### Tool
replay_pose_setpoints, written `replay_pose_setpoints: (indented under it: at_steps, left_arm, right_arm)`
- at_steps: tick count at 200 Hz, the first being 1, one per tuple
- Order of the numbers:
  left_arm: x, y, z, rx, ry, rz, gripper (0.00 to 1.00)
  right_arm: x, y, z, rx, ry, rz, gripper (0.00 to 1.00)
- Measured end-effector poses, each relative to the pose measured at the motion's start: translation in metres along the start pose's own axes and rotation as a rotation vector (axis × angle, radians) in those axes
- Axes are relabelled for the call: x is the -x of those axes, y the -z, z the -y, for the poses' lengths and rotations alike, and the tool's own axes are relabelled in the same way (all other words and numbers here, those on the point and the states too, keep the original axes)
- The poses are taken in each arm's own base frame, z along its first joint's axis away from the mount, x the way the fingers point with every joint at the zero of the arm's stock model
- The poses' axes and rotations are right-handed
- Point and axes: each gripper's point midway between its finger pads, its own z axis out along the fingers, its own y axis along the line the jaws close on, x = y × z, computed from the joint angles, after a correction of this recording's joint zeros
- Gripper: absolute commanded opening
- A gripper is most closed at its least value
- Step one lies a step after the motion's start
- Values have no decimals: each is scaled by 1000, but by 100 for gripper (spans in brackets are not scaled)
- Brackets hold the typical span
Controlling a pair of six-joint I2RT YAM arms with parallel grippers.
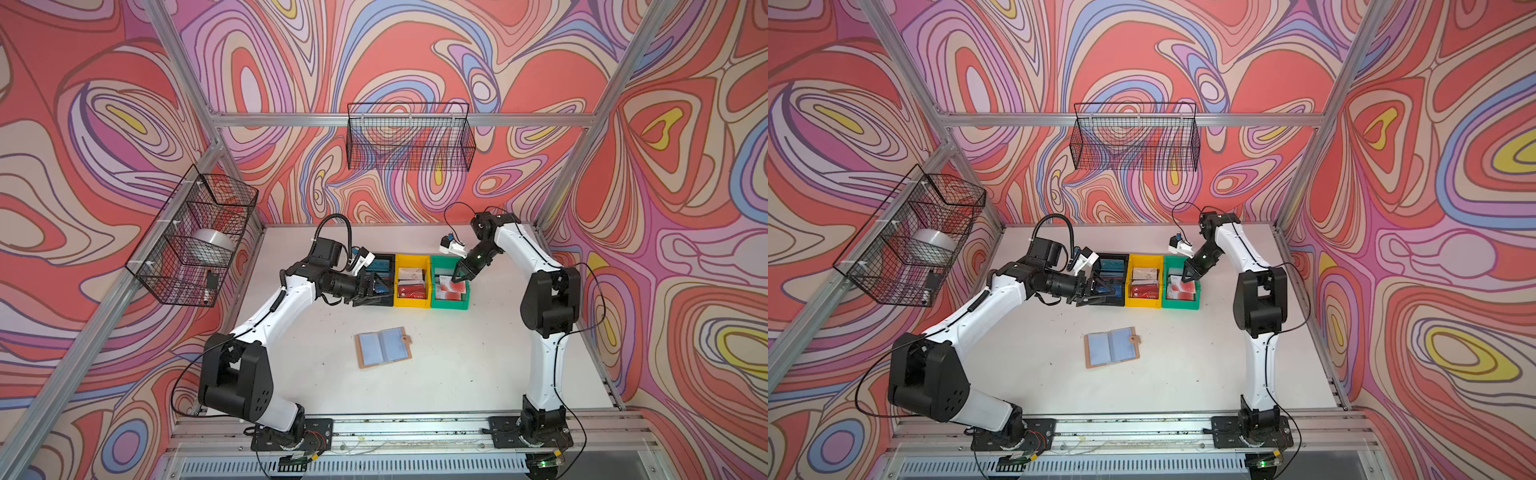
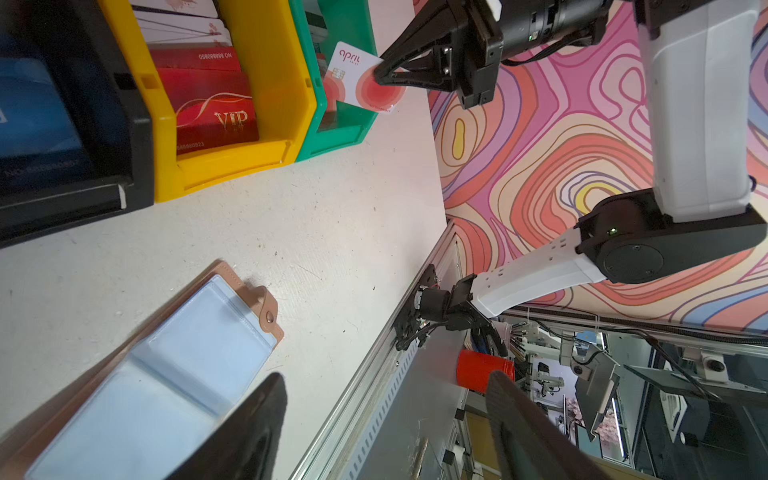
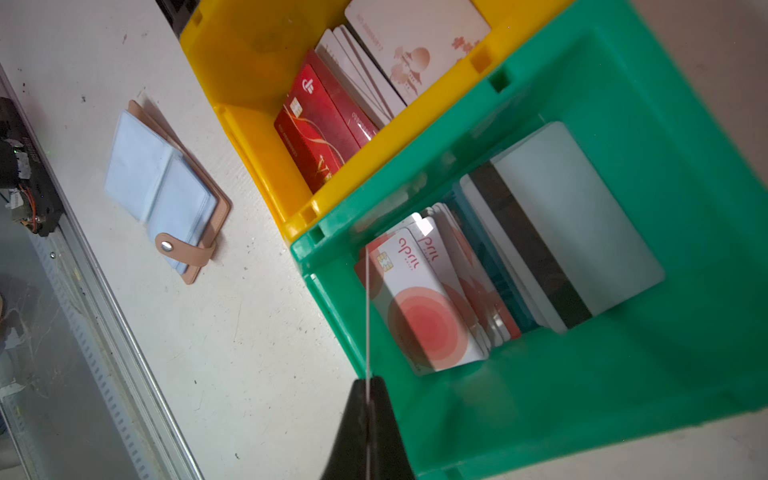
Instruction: Take the credit cards out of the card holder
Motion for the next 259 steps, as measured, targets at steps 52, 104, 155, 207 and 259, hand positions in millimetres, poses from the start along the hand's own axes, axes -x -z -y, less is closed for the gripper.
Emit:
replay_pose_setpoints:
  at_steps: [52,104,155,207,259]
  left_arm:
    - [0,-1,-1,-3,0,1,81]
    - [-2,-2,-3,-2,3,-1,82]
    - [-1,-2,-3,-3,1,0,83]
    - [-2,-1,-5,-1,5,3,84]
    - [-4,-1,-7,0,11,1,85]
  right_arm:
    - [1,-11,7,-8,20,22,0]
    - [3,-19,8,7,41,46,0]
    - [7,-28,11,4,62,51,0]
    - [4,-37,12,7,63,39,0]
    - [-2,-42,12,14,54,25,0]
